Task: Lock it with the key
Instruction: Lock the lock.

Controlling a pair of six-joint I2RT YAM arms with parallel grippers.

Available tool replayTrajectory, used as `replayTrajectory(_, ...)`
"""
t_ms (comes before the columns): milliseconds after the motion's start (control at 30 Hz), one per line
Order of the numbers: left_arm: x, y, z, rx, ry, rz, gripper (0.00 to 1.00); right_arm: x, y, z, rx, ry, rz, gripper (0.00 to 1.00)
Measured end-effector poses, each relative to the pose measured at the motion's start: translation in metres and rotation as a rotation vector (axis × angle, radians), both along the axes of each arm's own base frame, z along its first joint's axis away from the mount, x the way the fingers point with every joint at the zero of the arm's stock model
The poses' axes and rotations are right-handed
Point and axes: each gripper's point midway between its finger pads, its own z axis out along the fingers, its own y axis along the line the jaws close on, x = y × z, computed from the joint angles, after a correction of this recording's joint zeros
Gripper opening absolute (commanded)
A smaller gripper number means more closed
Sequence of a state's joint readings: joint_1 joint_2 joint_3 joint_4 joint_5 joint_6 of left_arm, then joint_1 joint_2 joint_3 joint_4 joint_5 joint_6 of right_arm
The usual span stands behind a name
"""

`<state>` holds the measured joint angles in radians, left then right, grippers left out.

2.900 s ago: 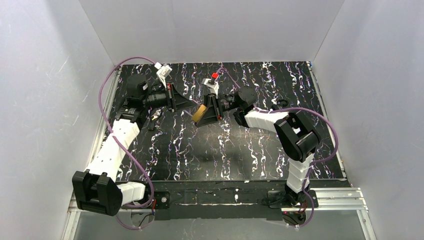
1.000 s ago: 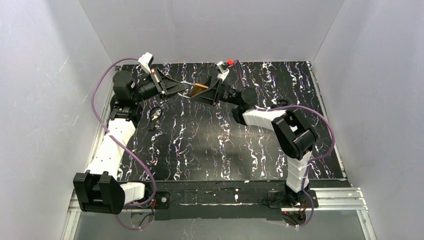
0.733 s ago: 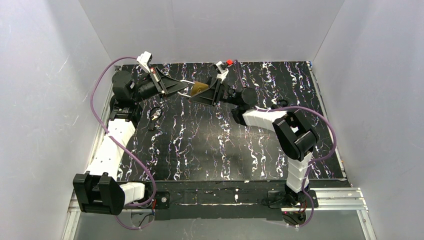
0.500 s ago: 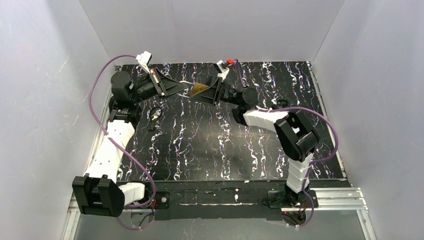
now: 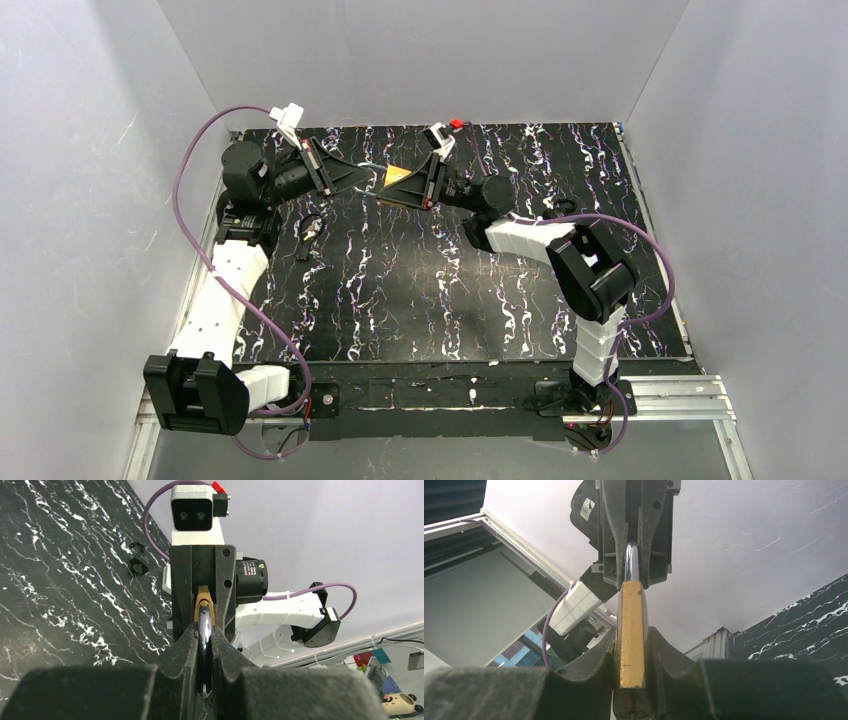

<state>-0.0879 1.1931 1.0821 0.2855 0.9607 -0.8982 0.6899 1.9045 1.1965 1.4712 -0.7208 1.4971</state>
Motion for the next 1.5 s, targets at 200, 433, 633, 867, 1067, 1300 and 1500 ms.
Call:
replayTrajectory(200, -0.003, 0.005, -0.004, 0.127, -0.044, 0.010, 0.31, -0.002, 0.002, -0.001, -0.006, 0.019, 0.015, 0.01)
replayTrajectory(433, -0.026, 0.008, -0.017, 0.200, -0.020, -0.038, 0.45, -0.004, 0.002, -0.007, -0.025, 0.017, 0.033, 0.01)
replayTrajectory(633, -0.040, 0.006, -0.018, 0.191, 0.003, -0.086, 0.44, -0.008, 0.002, -0.014, -0.049, 0.006, 0.064, 0.01)
replayTrajectory(867, -0.044, 0.006, -0.022, 0.191, 0.022, -0.100, 0.28, -0.015, 0.001, -0.017, -0.067, -0.010, 0.096, 0.01)
replayTrajectory(1067, -0.046, 0.008, -0.027, 0.200, 0.037, -0.103, 0.29, -0.018, 0.000, -0.021, -0.080, -0.016, 0.114, 0.01)
replayTrajectory(1300, -0.046, 0.019, -0.035, 0.212, 0.061, -0.092, 0.31, -0.022, -0.001, -0.033, -0.111, 0.002, 0.134, 0.01)
replayTrajectory(1500, -0.048, 0.021, -0.039, 0.227, 0.060, -0.098, 0.23, -0.025, -0.002, -0.034, -0.120, 0.005, 0.151, 0.01)
